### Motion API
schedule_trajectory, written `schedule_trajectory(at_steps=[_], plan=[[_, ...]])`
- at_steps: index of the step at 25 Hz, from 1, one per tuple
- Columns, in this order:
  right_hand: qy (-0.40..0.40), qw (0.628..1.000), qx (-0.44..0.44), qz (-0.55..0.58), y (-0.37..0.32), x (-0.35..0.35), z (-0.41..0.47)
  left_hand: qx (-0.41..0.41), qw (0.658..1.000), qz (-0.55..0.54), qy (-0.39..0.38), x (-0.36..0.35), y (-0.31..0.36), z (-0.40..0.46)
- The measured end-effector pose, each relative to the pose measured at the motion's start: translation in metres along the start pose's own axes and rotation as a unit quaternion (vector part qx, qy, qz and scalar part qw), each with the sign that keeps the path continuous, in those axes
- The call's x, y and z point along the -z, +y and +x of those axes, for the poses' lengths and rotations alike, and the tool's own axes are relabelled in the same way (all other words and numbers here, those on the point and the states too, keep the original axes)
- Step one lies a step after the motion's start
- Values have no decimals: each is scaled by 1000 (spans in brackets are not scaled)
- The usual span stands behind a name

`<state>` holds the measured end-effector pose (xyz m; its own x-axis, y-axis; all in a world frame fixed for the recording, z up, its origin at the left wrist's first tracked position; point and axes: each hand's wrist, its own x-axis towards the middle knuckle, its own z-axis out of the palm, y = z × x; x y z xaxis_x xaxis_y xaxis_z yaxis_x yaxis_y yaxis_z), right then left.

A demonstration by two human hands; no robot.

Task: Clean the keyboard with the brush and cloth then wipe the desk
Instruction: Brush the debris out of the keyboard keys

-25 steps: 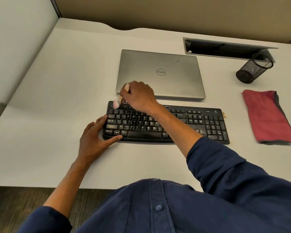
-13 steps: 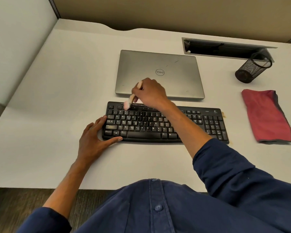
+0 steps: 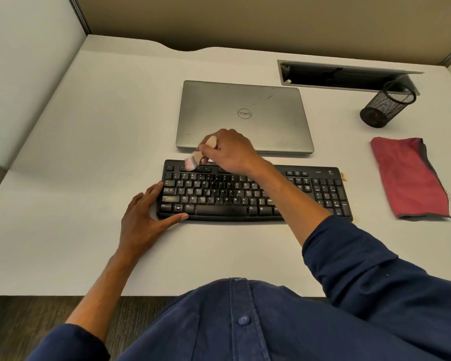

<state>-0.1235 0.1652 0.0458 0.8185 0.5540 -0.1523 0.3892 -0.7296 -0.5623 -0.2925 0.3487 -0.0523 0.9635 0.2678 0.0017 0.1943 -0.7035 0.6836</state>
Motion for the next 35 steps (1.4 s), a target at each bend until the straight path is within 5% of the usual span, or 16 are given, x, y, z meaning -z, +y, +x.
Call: schedule_trajectory(at_steps=[12,35], plan=[[77,988,-137,8,92,59,-46,2,1000,-17,10,2,7,-2],[205,943,-258,-44,184,129,-149,-7,1000,-20,11,0,4,-2]])
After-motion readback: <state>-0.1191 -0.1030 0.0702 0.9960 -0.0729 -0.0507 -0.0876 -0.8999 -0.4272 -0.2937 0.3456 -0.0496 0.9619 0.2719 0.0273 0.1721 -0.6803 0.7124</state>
